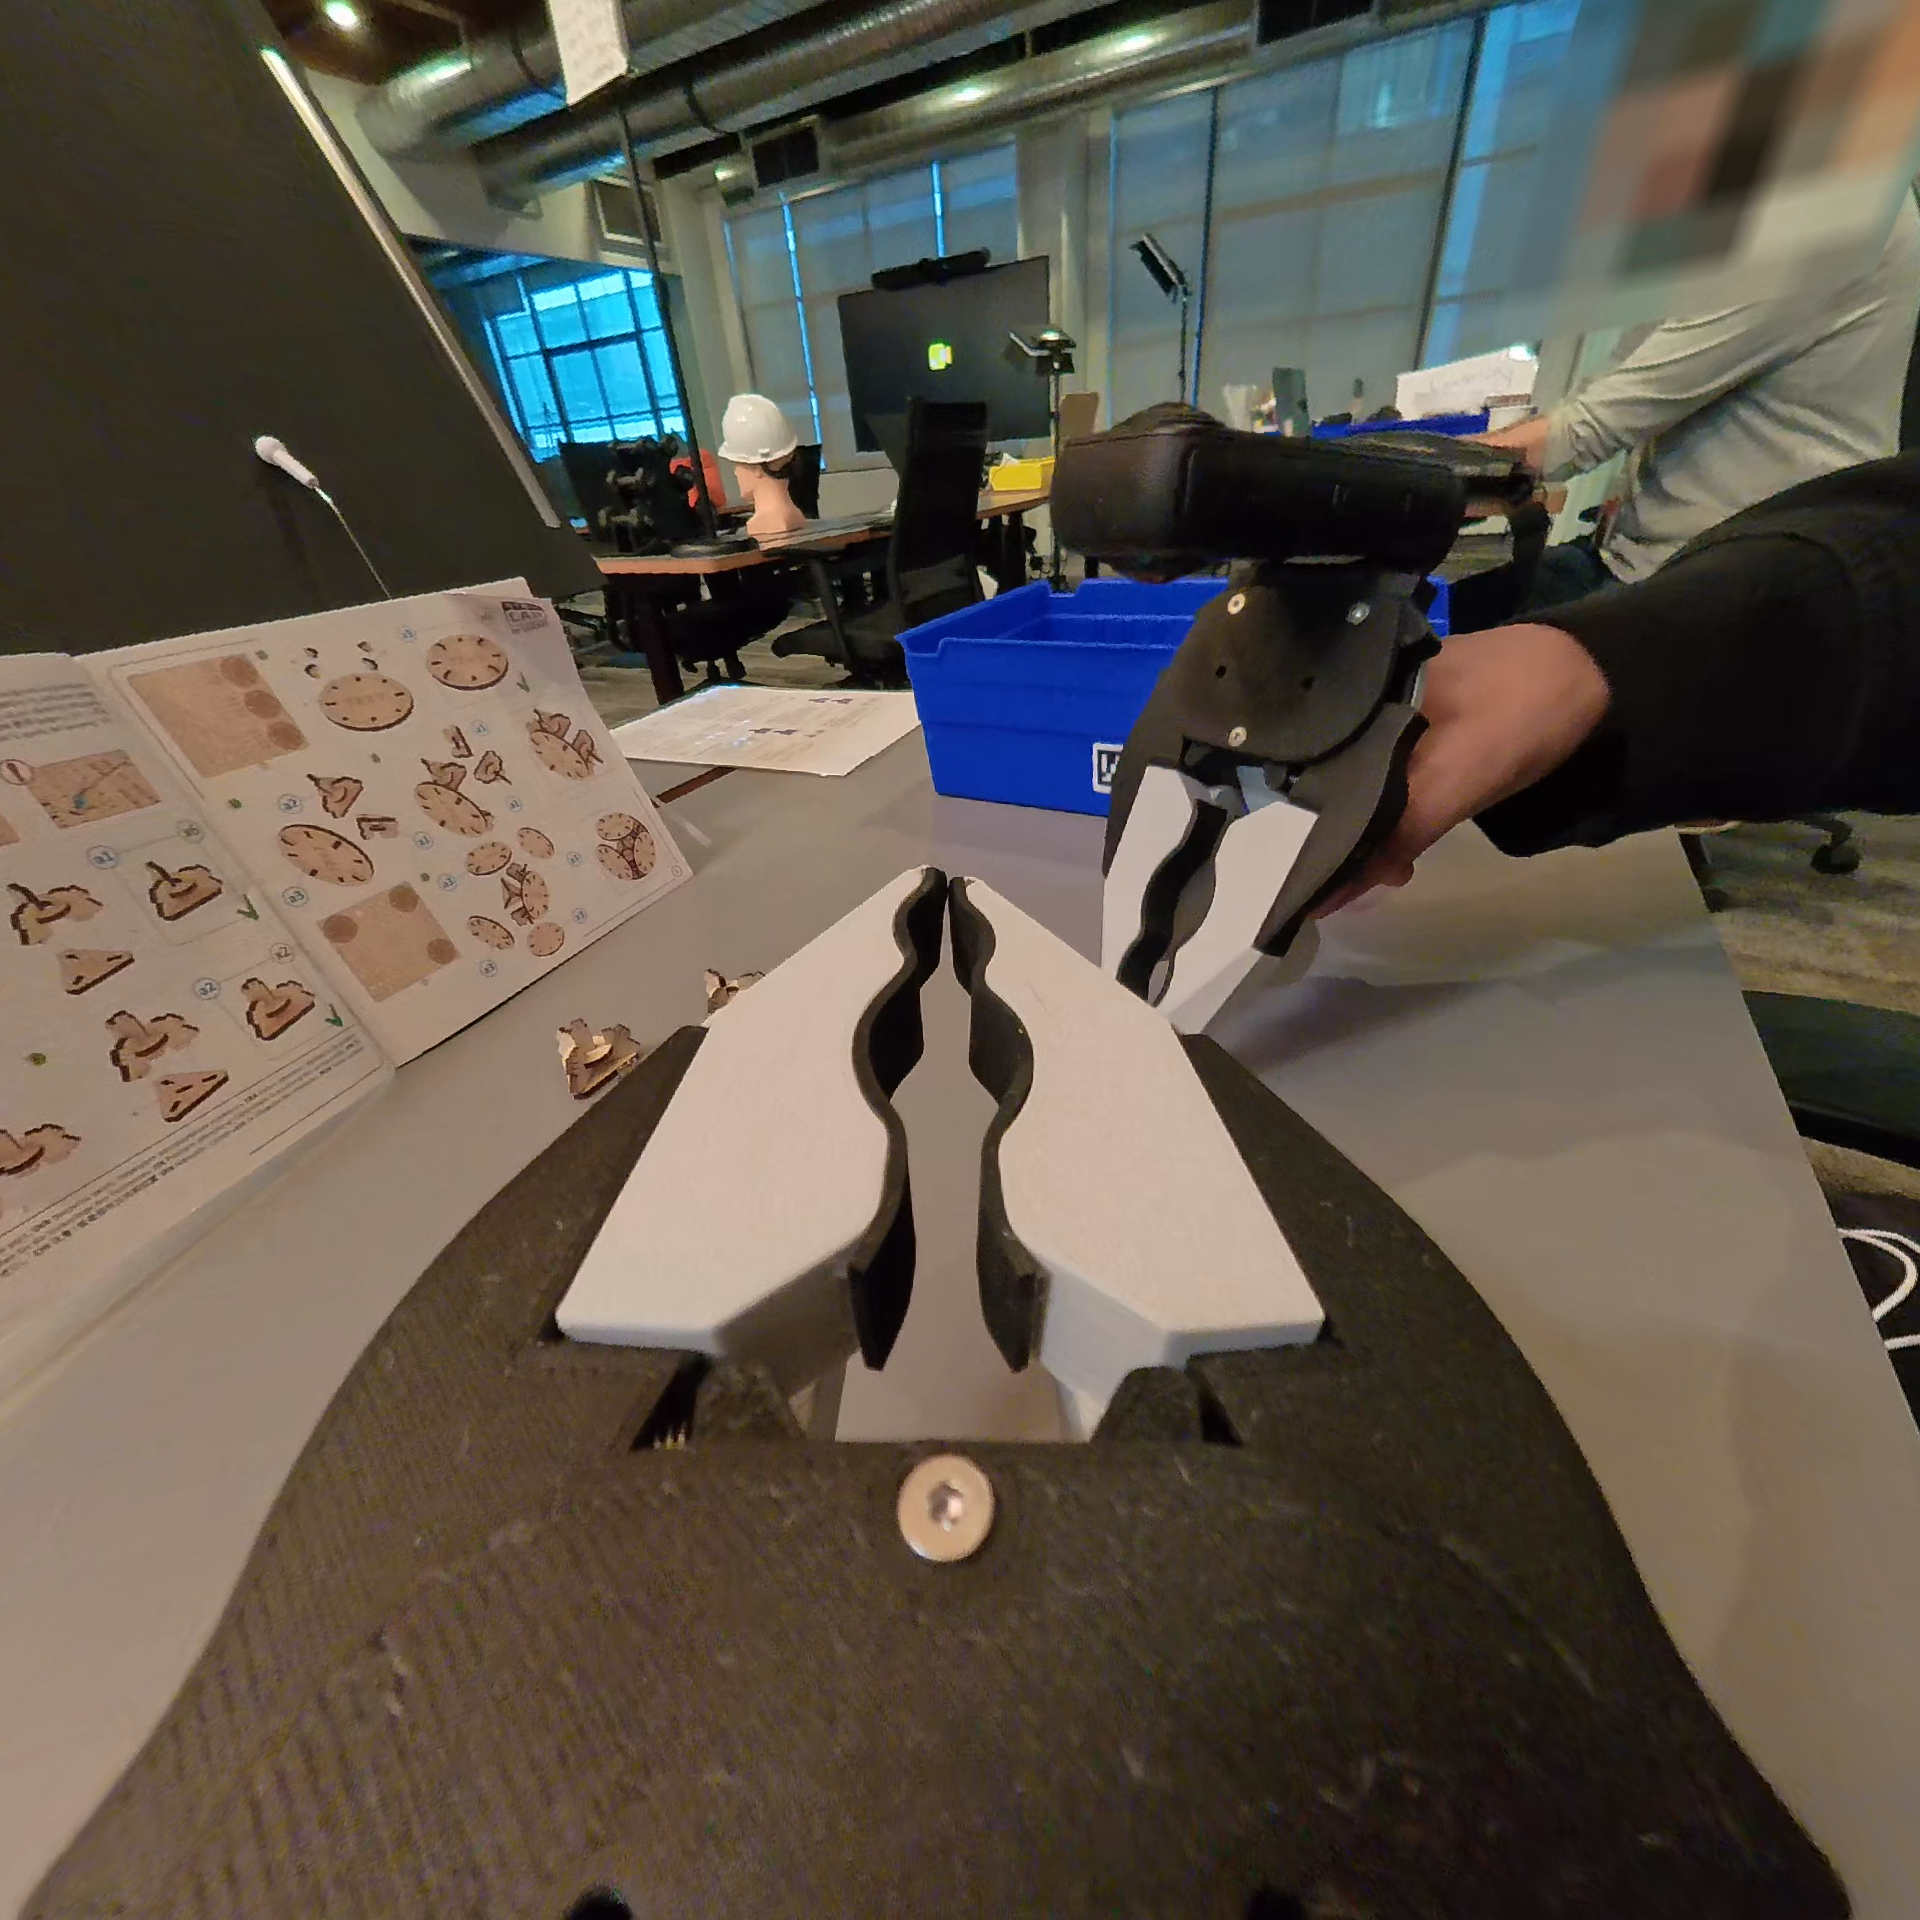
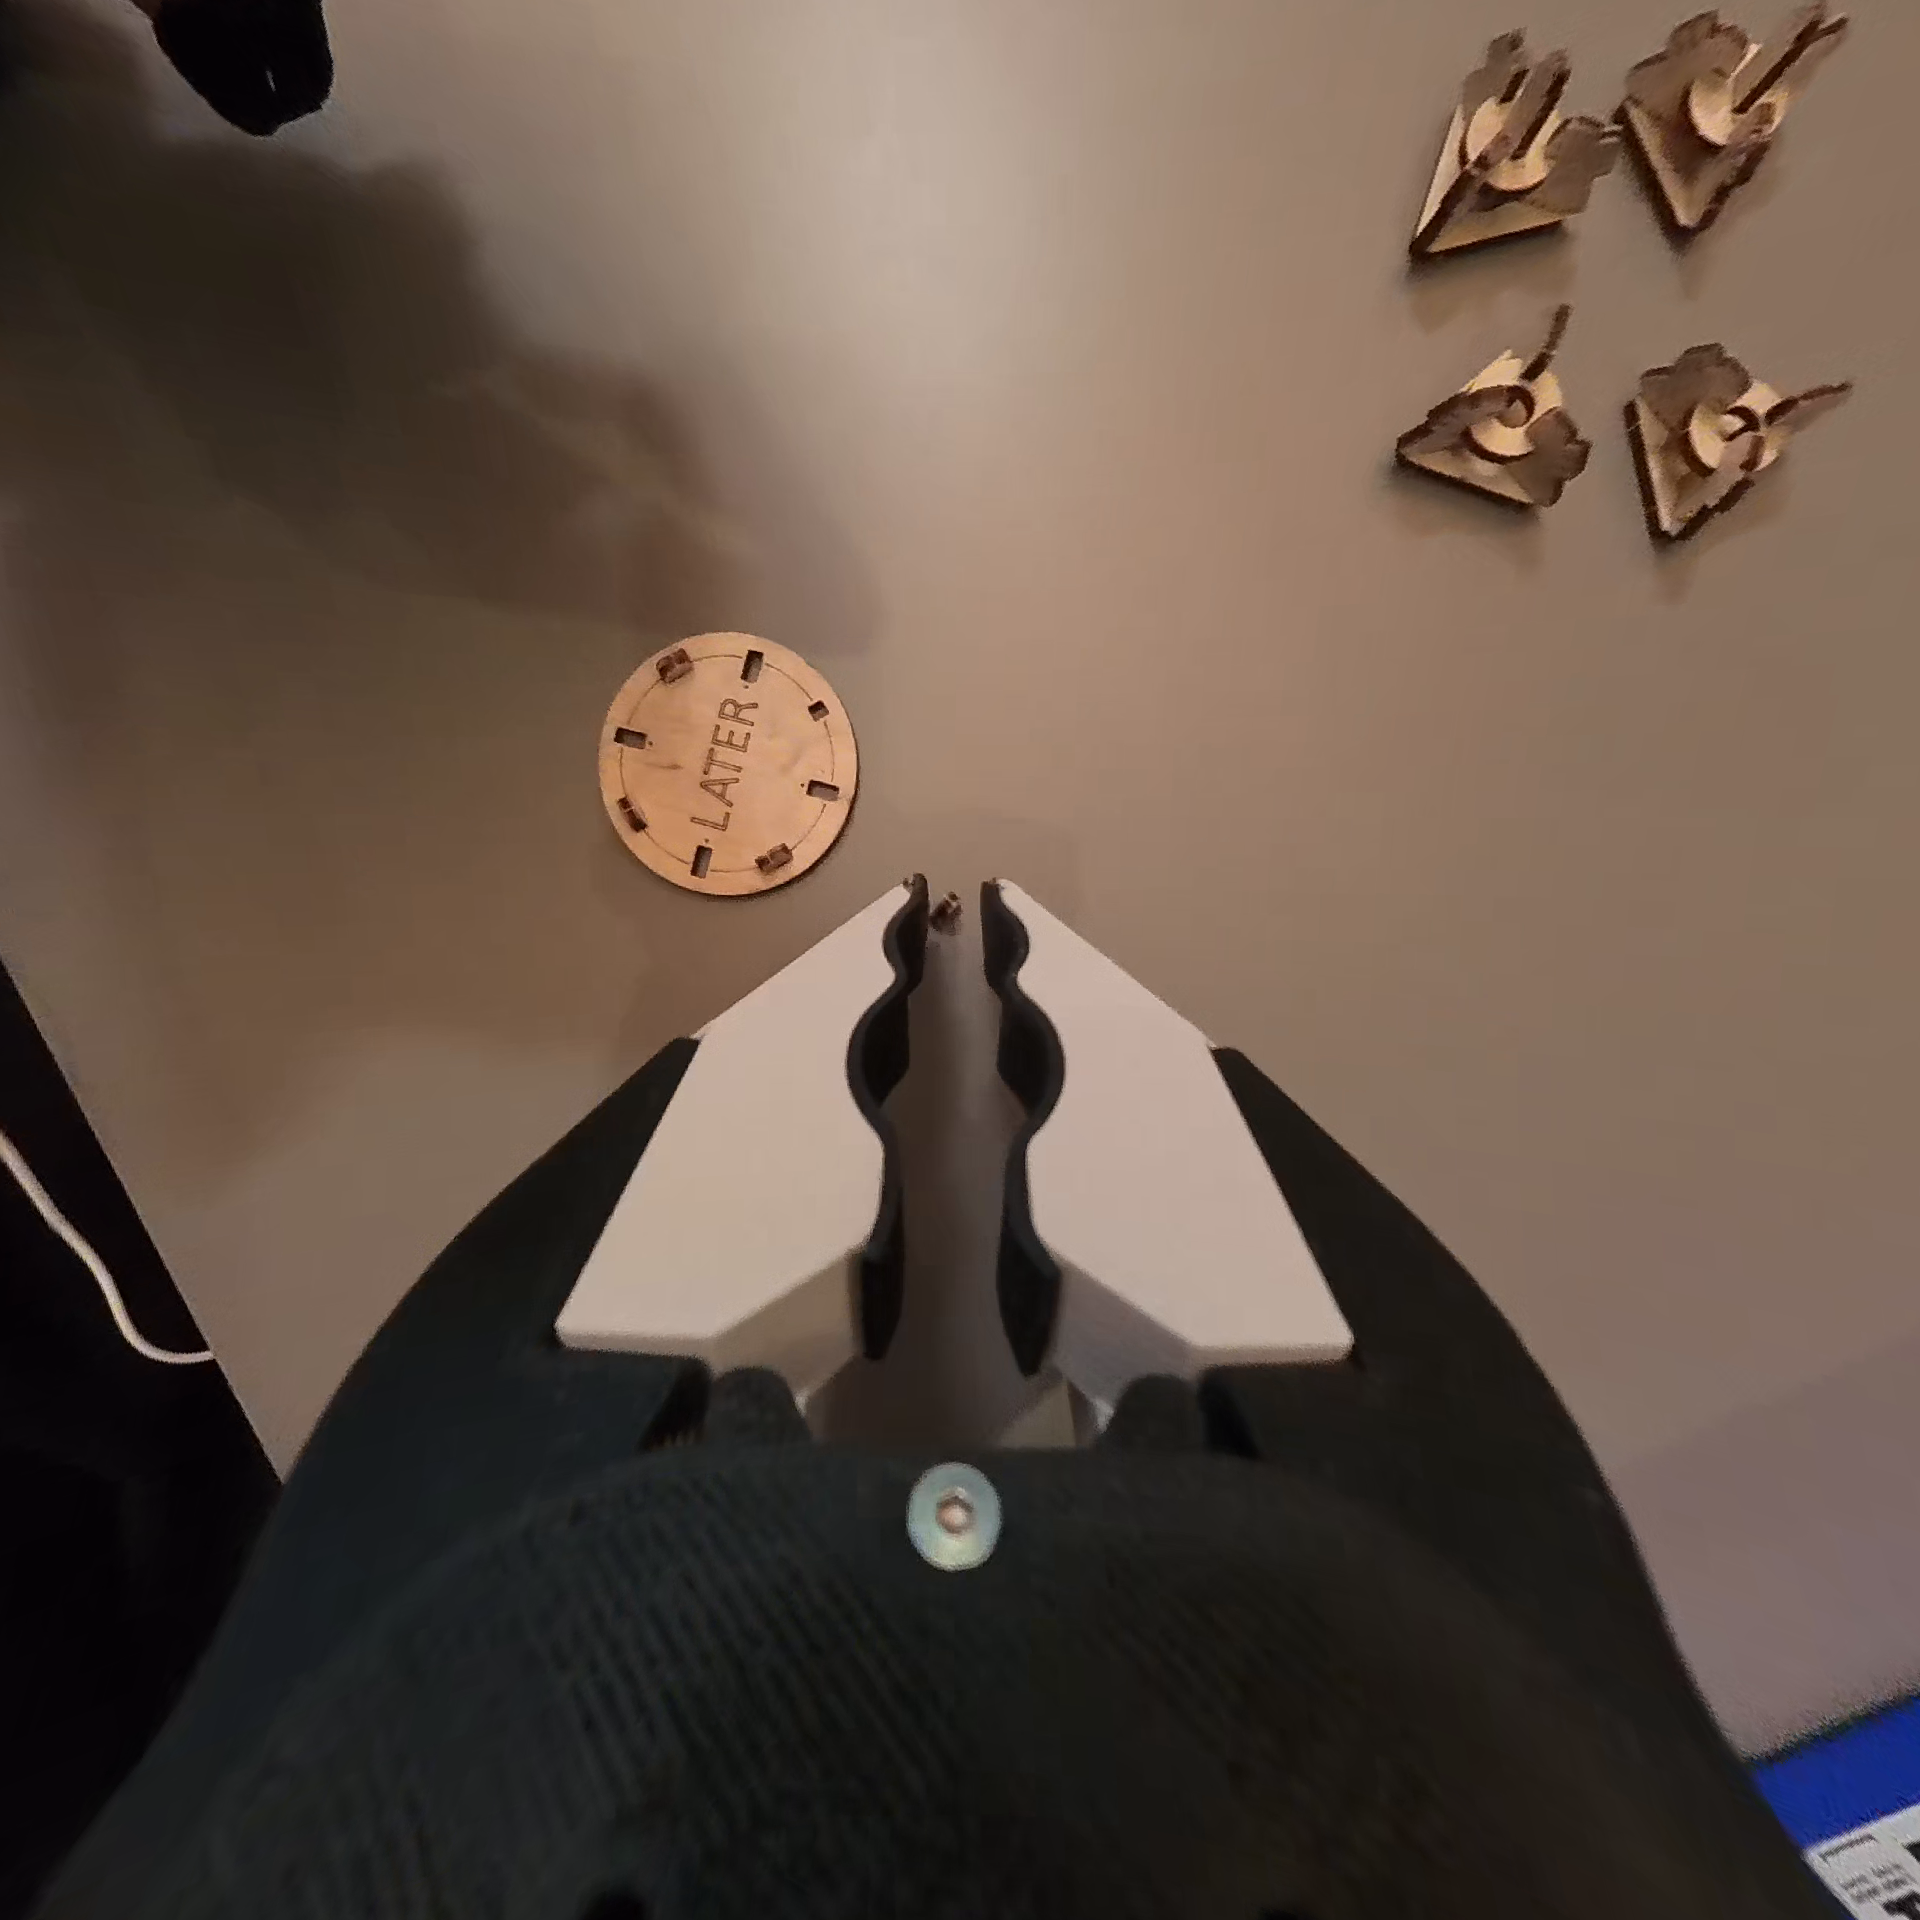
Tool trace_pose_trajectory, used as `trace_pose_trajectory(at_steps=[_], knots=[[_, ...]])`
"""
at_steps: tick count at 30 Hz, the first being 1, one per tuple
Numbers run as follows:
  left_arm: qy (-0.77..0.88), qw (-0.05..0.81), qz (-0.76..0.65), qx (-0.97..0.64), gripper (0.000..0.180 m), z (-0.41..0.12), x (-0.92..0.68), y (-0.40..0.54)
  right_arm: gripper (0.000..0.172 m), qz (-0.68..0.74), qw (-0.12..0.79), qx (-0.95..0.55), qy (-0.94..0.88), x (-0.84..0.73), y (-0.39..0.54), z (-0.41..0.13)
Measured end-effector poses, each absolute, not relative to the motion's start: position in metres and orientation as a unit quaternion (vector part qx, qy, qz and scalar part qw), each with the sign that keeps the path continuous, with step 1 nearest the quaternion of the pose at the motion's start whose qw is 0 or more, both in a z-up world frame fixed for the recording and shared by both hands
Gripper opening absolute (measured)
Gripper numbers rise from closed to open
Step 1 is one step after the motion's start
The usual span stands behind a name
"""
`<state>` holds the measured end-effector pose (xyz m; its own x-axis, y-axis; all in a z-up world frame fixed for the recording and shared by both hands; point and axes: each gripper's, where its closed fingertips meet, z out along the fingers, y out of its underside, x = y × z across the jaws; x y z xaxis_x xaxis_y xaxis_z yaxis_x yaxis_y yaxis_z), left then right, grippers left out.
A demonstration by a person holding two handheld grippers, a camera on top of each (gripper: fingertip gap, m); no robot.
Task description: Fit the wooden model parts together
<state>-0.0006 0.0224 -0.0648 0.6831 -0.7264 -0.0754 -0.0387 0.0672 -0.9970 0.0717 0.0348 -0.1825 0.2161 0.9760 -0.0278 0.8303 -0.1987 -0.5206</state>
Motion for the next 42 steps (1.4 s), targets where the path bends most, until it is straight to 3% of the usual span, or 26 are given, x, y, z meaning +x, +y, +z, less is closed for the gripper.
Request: trace_pose_trajectory(at_steps=[13, 23, 28, 36, 42], knots=[[0.298, 0.661, -0.267, -0.634, 0.0, -0.064, -0.001, 0.022, 0.002, 0.214, 0.194, -0.761, -0.581, 0.063, 0.035, -0.181], [0.291, 0.658, -0.299, -0.627, 0.003, -0.06, 0.002, 0.018, 0.001, 0.582, 0.283, -0.674, -0.356, 0.012, 0.029, -0.051], [0.289, 0.668, -0.296, -0.619, 0.027, -0.055, 0.004, 0.016, 0.0, 0.629, 0.274, -0.649, -0.329, -0.003, 0.016, -0.041], [0.282, 0.699, -0.295, -0.587, 0.007, -0.04, -0.001, 0.009, 0.001, 0.632, 0.274, -0.646, -0.328, -0.013, 0.013, -0.041], [0.292, 0.701, -0.283, -0.586, 0.003, -0.042, 0.001, 0.009, 0.0, 0.643, 0.266, -0.645, -0.315, -0.011, 0.014, -0.04]])
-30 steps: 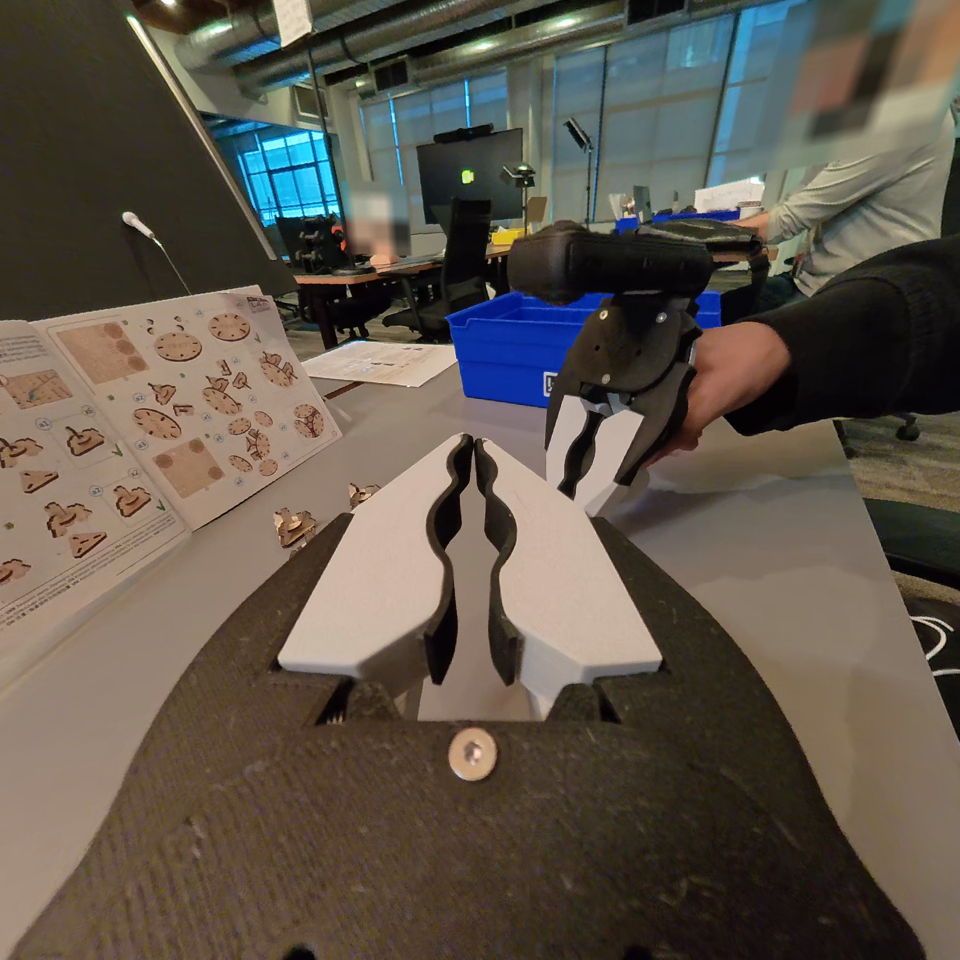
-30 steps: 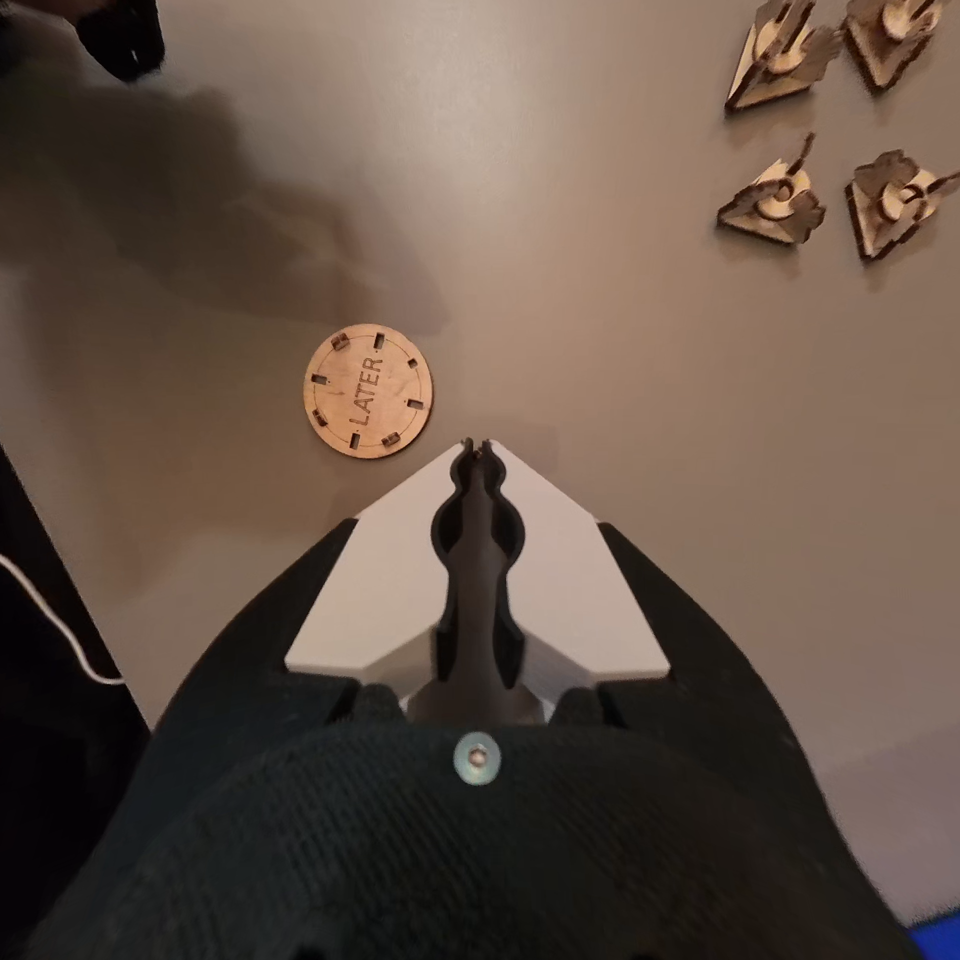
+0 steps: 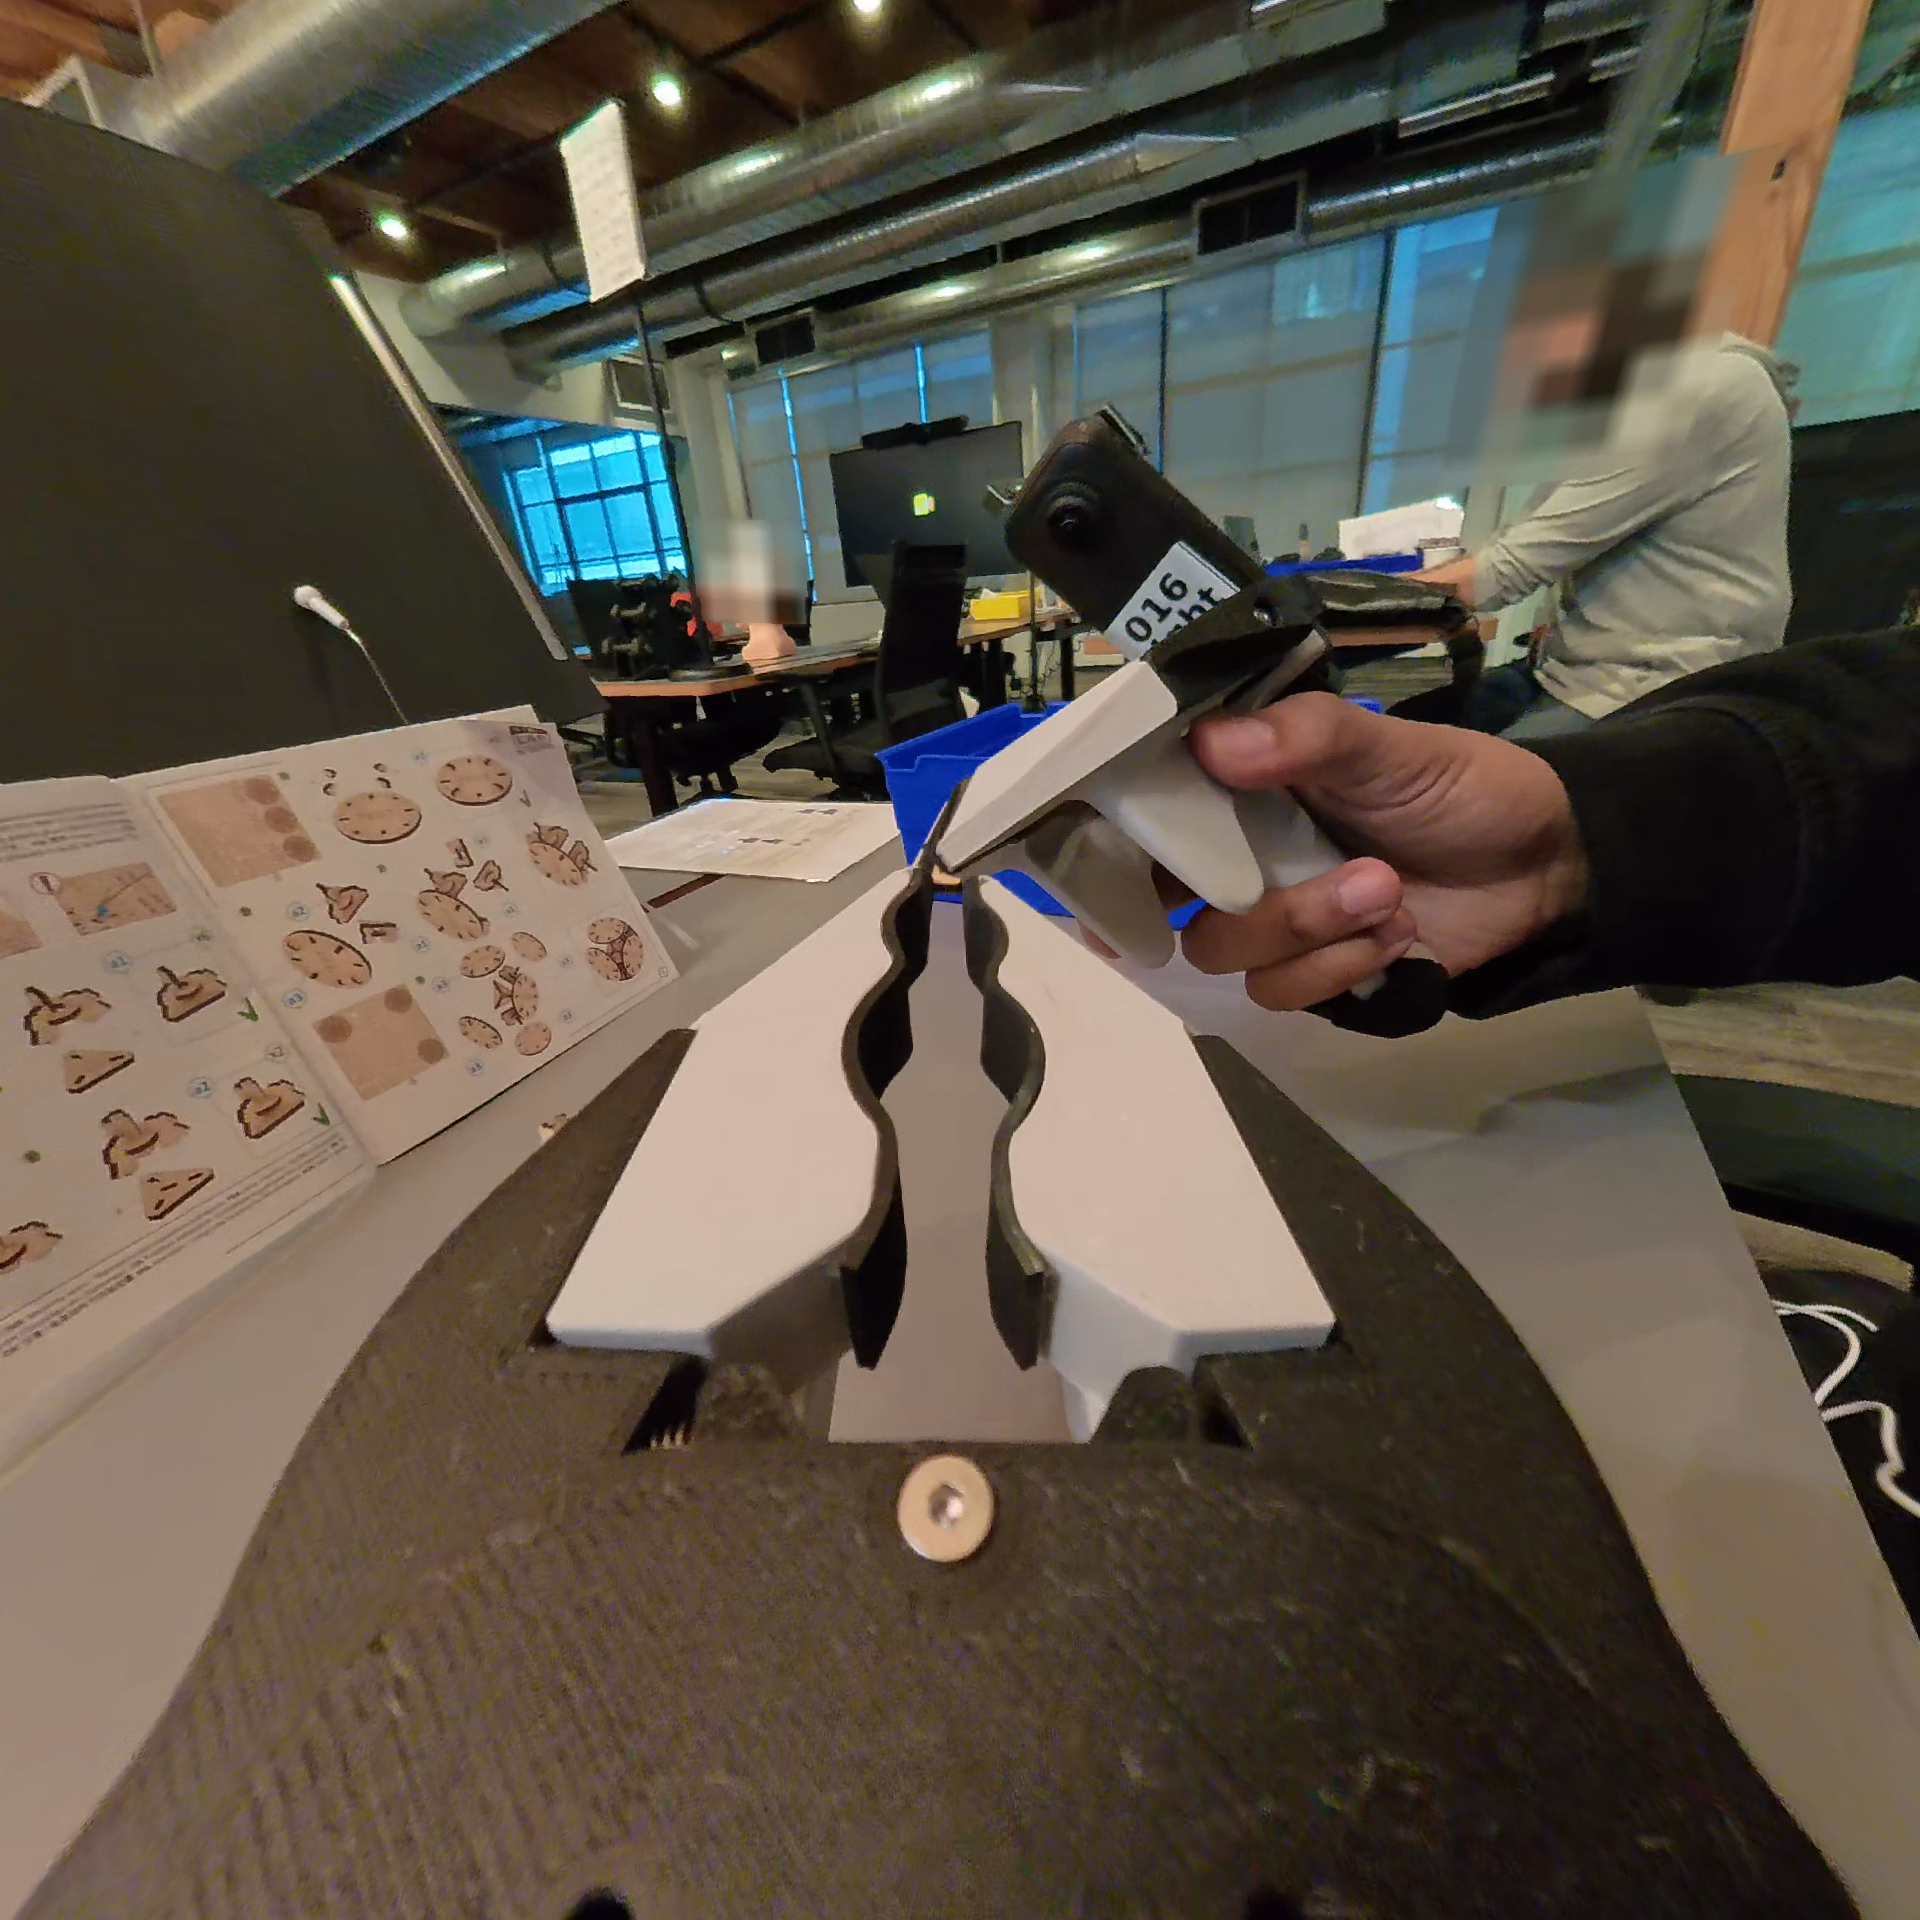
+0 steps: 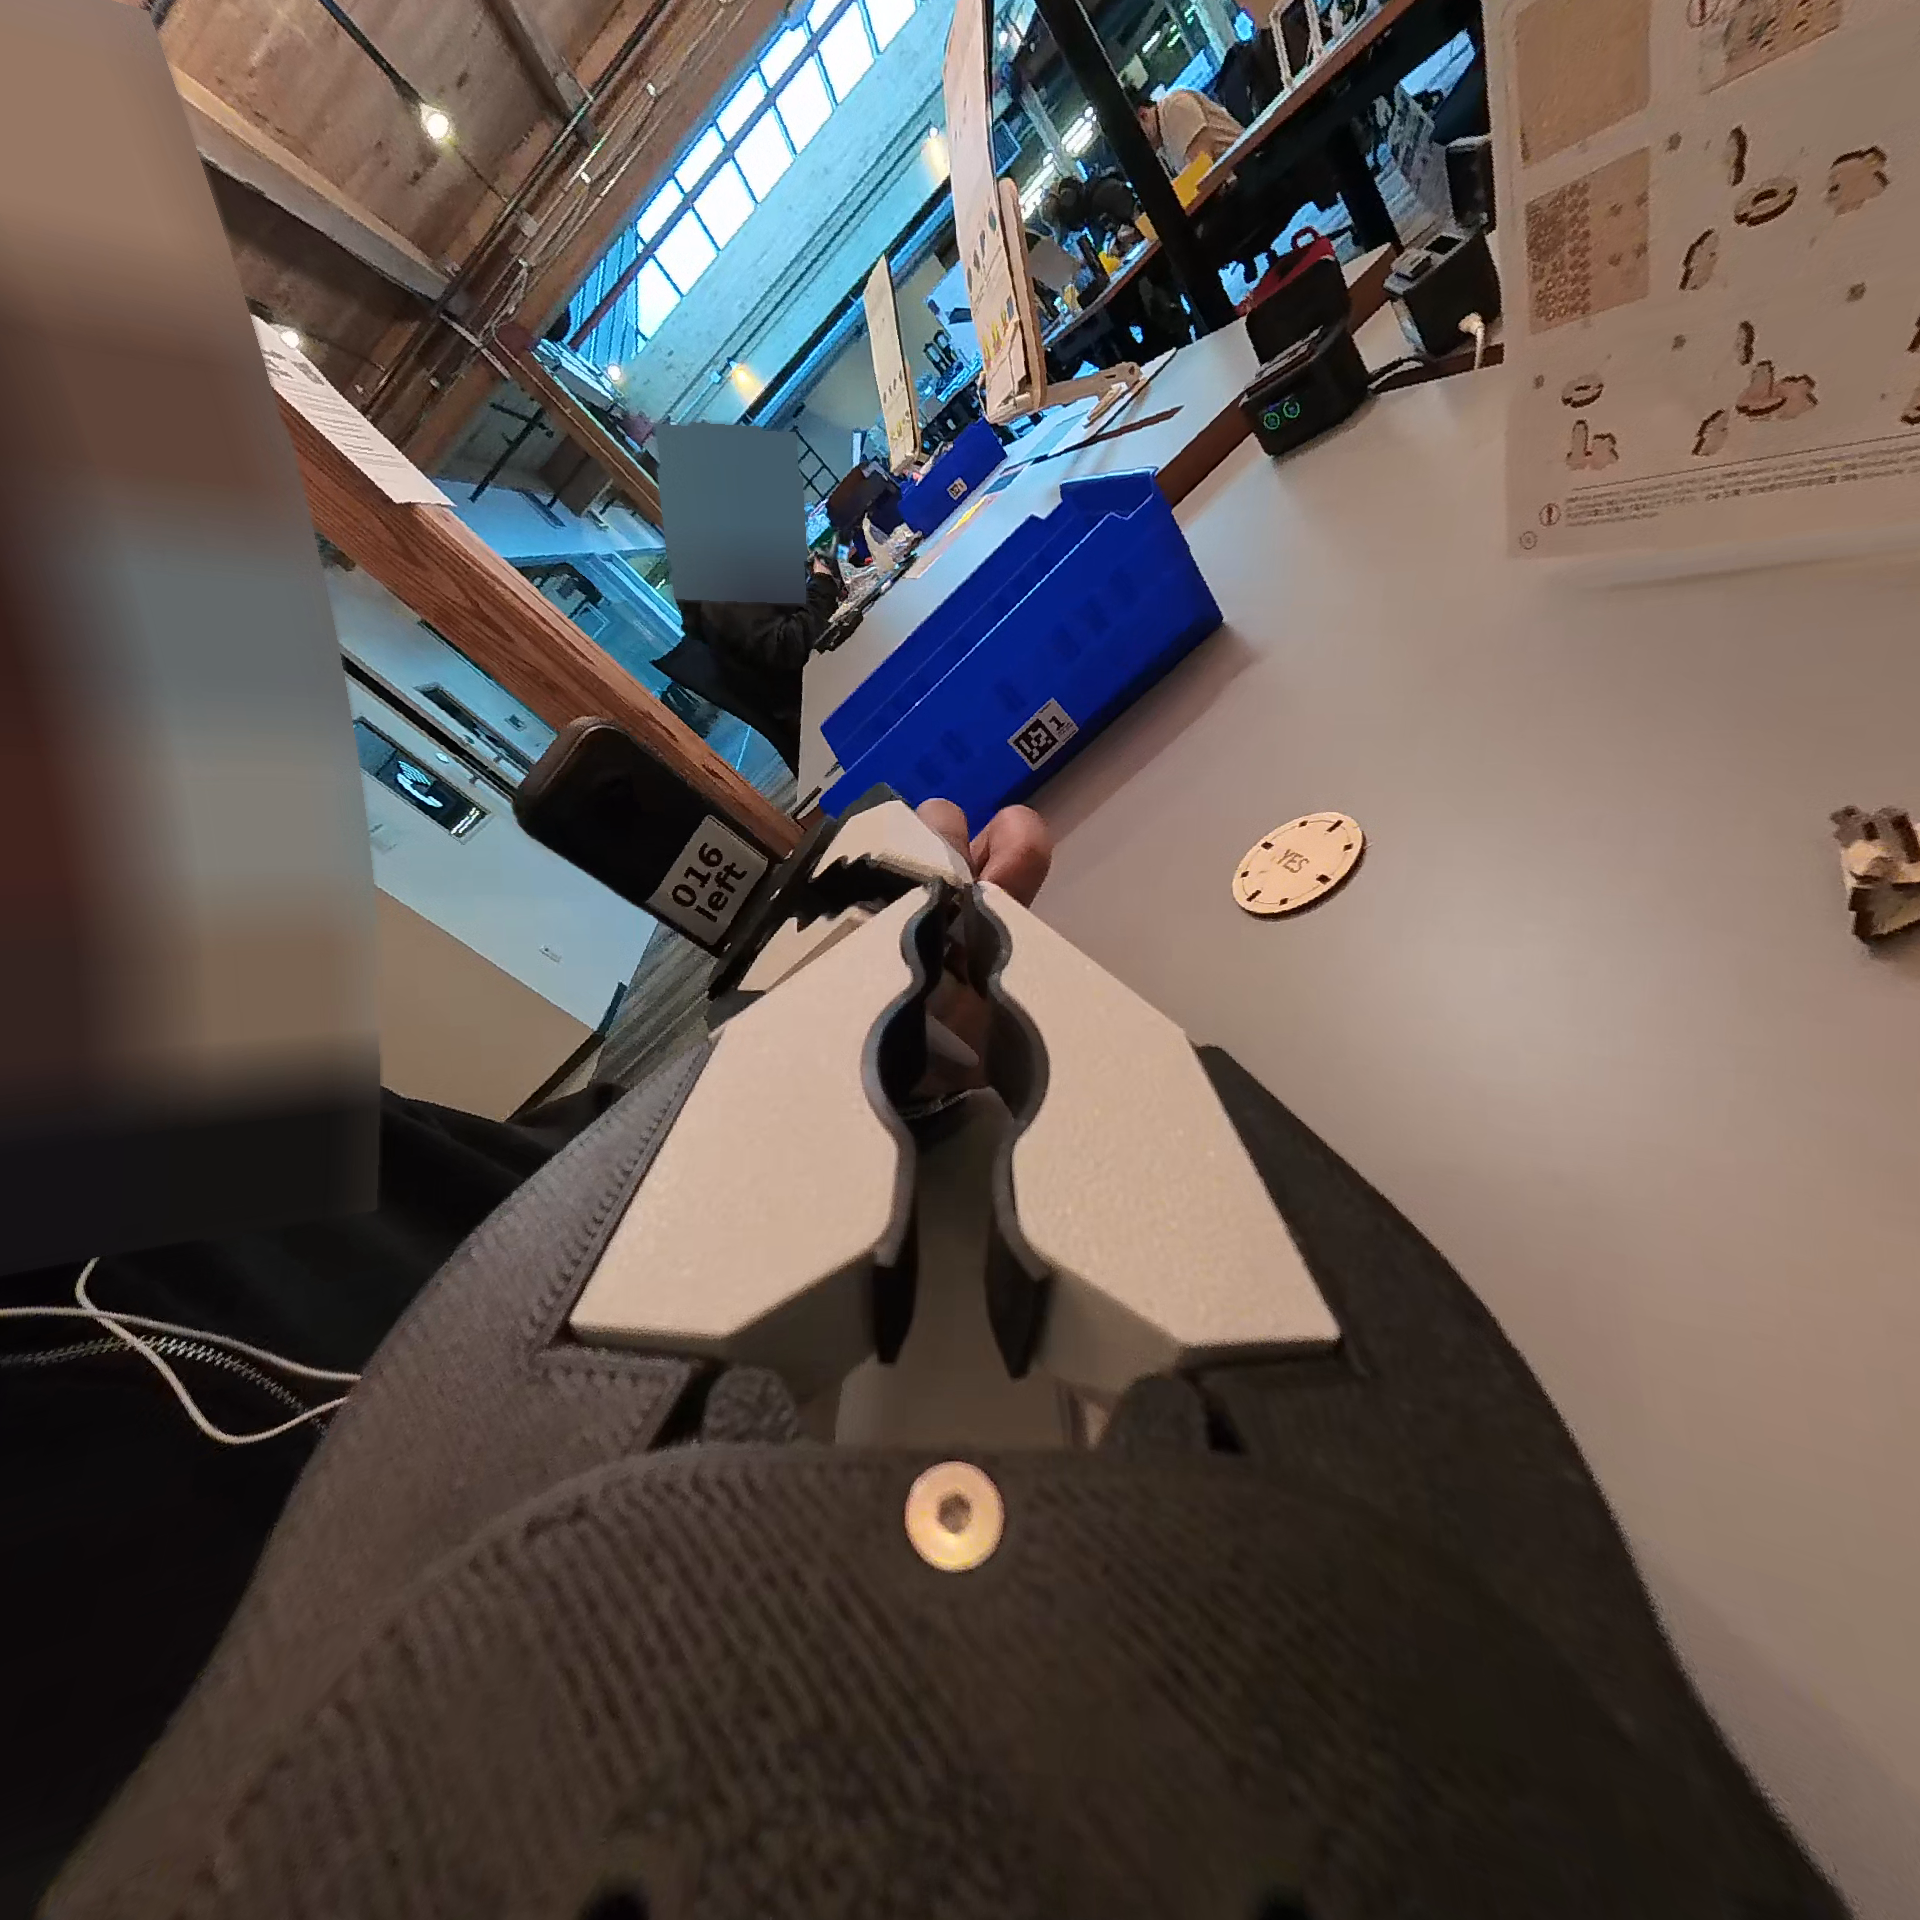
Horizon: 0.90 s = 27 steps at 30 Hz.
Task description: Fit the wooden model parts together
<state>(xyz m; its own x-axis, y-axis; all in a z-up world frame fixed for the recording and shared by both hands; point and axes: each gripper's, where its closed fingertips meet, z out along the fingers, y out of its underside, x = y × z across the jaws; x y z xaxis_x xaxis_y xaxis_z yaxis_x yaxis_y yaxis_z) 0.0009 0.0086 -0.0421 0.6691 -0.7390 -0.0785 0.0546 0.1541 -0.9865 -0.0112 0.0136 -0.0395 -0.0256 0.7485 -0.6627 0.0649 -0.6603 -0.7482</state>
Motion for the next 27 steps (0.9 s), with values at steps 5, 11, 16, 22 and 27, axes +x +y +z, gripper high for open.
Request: trace_pose_trajectory(at_steps=[5, 11, 16, 22, 27], knots=[[0.293, 0.703, -0.286, -0.581, 0.0, -0.041, 0.001, 0.007, 0.001, 0.642, 0.271, -0.644, -0.315, -0.009, 0.013, -0.039], [0.293, 0.7, -0.294, -0.581, 0.0, -0.041, 0.001, 0.007, 0.0, 0.639, 0.272, -0.644, -0.322, -0.007, 0.011, -0.041], [0.29, 0.692, -0.302, -0.588, 0.0, -0.043, 0.001, 0.008, 0.0, 0.632, 0.282, -0.64, -0.333, -0.004, 0.011, -0.039], [0.266, 0.662, -0.38, -0.589, 0.004, -0.04, 0.002, 0.005, 0.0, 0.606, 0.31, -0.637, -0.362, -0.004, 0.01, -0.039], [0.238, 0.562, -0.524, -0.594, 0.013, -0.042, 0.009, -0.002, 0.001, 0.55, 0.368, -0.62, -0.421, -0.005, 0.003, -0.037]])
